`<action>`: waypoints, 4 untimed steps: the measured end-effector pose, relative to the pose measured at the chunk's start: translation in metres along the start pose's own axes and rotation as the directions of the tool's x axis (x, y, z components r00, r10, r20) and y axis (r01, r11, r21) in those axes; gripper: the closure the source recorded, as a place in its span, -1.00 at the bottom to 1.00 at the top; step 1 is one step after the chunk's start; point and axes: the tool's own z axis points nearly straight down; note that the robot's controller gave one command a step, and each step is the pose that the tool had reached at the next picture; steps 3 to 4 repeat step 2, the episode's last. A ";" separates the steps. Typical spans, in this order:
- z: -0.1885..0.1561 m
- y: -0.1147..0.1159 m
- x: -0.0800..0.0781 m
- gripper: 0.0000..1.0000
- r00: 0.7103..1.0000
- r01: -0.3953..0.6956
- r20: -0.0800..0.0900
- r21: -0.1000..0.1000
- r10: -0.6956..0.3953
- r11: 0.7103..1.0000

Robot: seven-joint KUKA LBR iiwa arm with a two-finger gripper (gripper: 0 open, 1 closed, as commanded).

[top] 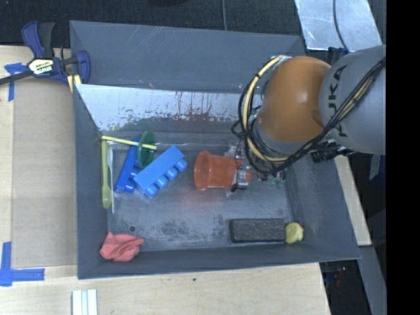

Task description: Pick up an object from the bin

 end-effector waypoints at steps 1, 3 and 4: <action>0.012 -0.001 -0.003 1.00 0.970 0.243 0.006 0.000 -0.243 0.970; -0.050 0.001 0.000 1.00 0.940 0.342 0.001 0.000 -0.342 0.940; -0.050 0.001 0.000 1.00 0.940 0.342 0.001 0.000 -0.342 0.940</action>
Offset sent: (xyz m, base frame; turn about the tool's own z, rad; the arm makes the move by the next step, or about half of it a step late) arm -0.0055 0.0103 0.3526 -0.1787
